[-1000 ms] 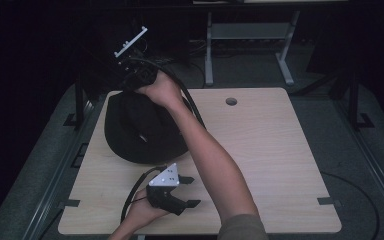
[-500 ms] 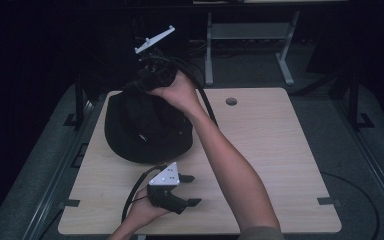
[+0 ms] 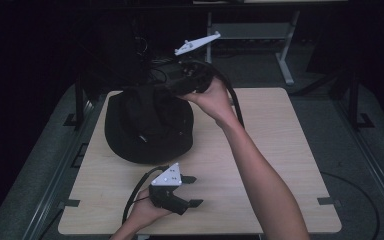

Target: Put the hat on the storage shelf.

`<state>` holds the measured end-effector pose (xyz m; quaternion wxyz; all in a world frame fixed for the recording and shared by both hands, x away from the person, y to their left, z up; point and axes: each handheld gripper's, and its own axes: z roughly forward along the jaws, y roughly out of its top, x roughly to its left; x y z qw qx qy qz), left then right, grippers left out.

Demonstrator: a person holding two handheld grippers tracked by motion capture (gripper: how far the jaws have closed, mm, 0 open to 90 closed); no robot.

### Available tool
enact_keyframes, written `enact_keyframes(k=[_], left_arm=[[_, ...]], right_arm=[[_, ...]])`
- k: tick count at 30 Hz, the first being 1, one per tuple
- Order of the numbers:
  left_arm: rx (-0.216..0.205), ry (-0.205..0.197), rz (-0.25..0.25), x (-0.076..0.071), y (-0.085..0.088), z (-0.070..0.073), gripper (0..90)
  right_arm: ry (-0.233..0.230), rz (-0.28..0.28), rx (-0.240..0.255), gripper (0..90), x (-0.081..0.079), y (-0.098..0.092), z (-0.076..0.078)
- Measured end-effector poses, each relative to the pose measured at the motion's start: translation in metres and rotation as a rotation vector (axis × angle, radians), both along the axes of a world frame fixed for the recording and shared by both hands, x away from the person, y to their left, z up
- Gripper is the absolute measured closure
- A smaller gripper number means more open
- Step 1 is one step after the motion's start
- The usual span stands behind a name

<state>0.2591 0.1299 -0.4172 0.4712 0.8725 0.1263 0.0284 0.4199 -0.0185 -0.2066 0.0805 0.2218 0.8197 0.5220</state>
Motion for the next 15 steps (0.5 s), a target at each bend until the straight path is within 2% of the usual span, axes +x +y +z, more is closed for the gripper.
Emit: enact_keyframes(k=[2, 3, 6, 7, 8, 10, 11, 15], left_arm=[[-0.006, 0.001, 0.0, -0.001, -0.001, 0.0, 27.6], [-0.007, 0.0, -0.002, -0.001, -0.001, 0.0, 27.6], [-0.009, 0.0, -0.004, 0.001, -0.001, 0.001, 27.6], [-0.035, 0.007, 0.008, 0.002, 0.0, 0.001, 27.5], [-0.035, 0.007, 0.008, 0.002, 0.0, 0.001, 27.5], [-0.053, 0.023, 0.019, 0.003, 0.001, 0.002, 27.3], [-0.049, 0.015, 0.026, 0.003, 0.001, 0.002, 27.0], [-0.027, 0.018, 0.03, 0.005, 0.002, 0.001, 26.0]], right_arm=[[0.001, -0.007, 0.003, 29.5, -0.002, -0.005, -0.001], [-0.007, -0.021, 0.013, 29.3, -0.007, -0.02, -0.004], [-0.009, -0.034, 0.027, 28.8, -0.011, -0.031, -0.006], [-0.005, -0.048, 0.029, 28.4, -0.014, -0.043, -0.01], [-0.005, -0.048, 0.029, 28.4, -0.014, -0.043, -0.01], [0.0, -0.061, 0.035, 27.8, -0.016, -0.055, -0.014], [0.002, -0.071, 0.034, 27.0, -0.017, -0.065, -0.018], [0.01, -0.089, 0.038, 26.1, -0.02, -0.081, -0.023]])
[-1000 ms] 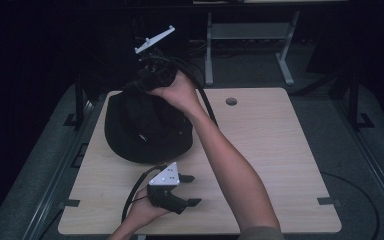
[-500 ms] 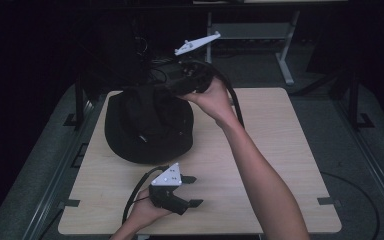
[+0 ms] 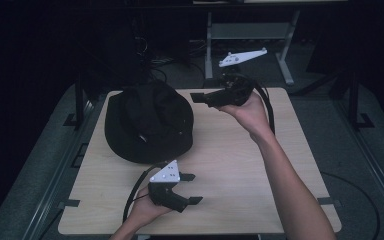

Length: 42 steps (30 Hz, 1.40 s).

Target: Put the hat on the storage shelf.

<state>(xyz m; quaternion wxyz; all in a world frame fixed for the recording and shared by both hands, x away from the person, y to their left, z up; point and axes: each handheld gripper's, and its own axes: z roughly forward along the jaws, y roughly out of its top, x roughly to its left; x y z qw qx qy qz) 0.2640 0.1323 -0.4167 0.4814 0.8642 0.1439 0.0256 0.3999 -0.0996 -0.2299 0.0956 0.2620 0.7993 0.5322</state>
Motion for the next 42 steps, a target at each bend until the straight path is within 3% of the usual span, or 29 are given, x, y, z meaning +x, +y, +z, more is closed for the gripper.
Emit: enact_keyframes(k=[17, 42], left_arm=[[0.008, -0.01, 0.014, -0.002, -0.006, -0.002, 24.1], [0.019, -0.018, 0.018, 0.0, -0.005, -0.002, 23.5]], right_arm=[[0.02, -0.065, 0.01, 22.8, -0.015, -0.046, -0.013], [0.077, -0.136, 0.014, 19.7, -0.026, -0.092, -0.043]])
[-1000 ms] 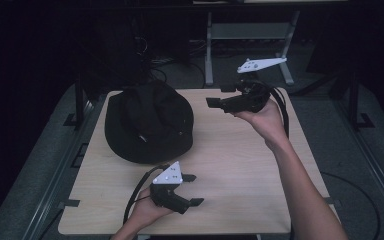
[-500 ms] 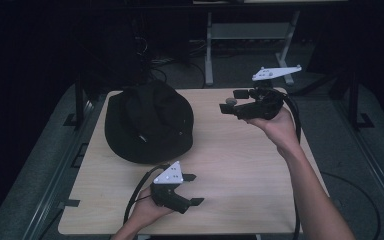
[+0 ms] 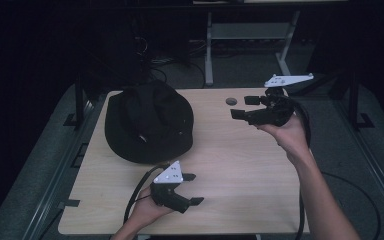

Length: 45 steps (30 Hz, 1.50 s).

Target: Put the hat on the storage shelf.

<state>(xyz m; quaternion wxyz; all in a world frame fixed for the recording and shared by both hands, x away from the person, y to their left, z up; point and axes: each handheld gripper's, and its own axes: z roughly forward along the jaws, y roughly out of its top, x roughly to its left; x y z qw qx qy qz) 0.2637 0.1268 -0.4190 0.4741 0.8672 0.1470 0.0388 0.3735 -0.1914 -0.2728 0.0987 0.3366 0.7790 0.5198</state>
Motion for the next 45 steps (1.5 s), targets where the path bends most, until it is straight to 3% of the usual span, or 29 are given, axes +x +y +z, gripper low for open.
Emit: enact_keyframes(k=[31, 45], left_arm=[[0.006, 0.0, 0.006, 0.001, 0.001, 0.0, 23.0], [0.007, 0.007, 0.008, 0.001, 0.0, -0.001, 22.7]], right_arm=[[0.06, -0.061, 0.003, 17.6, -0.019, -0.043, -0.041], [0.081, -0.097, 0.014, 17.5, -0.036, -0.066, -0.062]])
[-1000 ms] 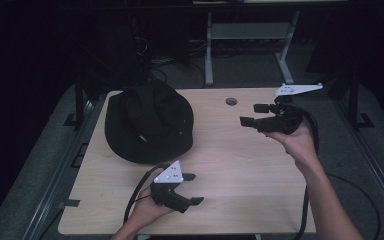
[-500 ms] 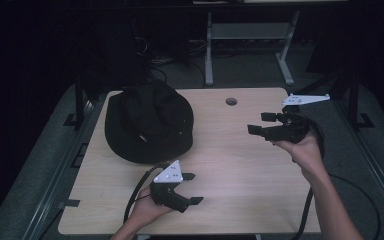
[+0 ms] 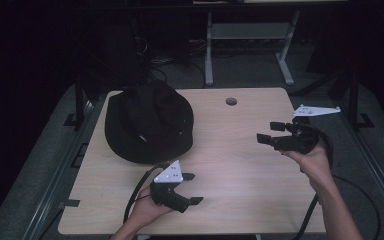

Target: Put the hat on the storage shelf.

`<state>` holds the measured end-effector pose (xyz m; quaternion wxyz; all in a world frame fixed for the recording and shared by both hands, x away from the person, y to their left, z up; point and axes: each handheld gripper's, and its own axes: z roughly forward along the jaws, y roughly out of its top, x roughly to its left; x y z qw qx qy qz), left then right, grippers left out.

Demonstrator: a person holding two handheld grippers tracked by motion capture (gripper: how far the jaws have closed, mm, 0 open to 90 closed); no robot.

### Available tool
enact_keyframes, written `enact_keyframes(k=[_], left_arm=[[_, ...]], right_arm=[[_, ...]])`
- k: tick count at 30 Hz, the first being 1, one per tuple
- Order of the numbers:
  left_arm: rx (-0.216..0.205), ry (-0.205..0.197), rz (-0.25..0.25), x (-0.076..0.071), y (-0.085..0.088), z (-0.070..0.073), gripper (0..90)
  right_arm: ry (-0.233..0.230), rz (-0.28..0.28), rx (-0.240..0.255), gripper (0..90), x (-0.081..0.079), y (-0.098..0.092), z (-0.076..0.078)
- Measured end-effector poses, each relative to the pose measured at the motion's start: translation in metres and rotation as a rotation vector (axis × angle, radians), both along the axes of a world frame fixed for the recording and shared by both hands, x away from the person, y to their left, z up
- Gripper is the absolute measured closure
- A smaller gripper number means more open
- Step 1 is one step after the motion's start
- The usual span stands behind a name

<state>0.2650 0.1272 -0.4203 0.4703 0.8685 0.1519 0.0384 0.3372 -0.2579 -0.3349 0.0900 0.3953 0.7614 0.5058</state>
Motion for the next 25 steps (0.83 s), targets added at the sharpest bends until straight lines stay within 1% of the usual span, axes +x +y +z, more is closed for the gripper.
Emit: enact_keyframes(k=[3, 6, 7, 12, 19, 20, 21, 23, 24, 25], left_arm=[[0.003, -0.001, -0.001, 0.0, 0.0, 0.0, 22.6], [0.003, -0.002, -0.001, 0.0, 0.0, 0.0, 22.6], [0.003, 0.001, 0.0, 0.0, 0.0, -0.001, 22.6], [0.005, 0.0, -0.002, 0.0, 0.0, -0.001, 22.6], [0.008, 0.002, -0.003, 0.0, -0.001, -0.001, 22.6], [0.008, 0.002, -0.003, 0.0, -0.001, -0.001, 22.6], [0.002, 0.013, 0.002, -0.001, -0.002, -0.002, 22.6], [0.004, 0.013, 0.0, -0.002, -0.003, -0.001, 22.6], [0.004, 0.013, 0.0, -0.002, -0.003, -0.001, 22.6], [0.006, 0.013, -0.005, -0.002, -0.003, -0.001, 22.6]], right_arm=[[0.005, -0.012, -0.002, 17.5, -0.006, -0.006, -0.007], [0.008, -0.019, 0.001, 17.6, -0.008, -0.009, -0.009], [0.008, -0.024, 0.003, 17.5, -0.012, -0.013, -0.013], [0.007, -0.037, 0.002, 17.6, -0.017, -0.018, -0.02], [0.012, -0.063, 0.011, 17.6, -0.033, -0.03, -0.035], [0.012, -0.063, 0.011, 17.6, -0.033, -0.03, -0.035], [0.008, -0.07, 0.016, 17.6, -0.039, -0.033, -0.039], [0.001, -0.073, 0.019, 17.6, -0.046, -0.035, -0.044], [0.001, -0.073, 0.019, 17.6, -0.046, -0.035, -0.044], [-0.002, -0.074, 0.021, 17.6, -0.05, -0.036, -0.047]])
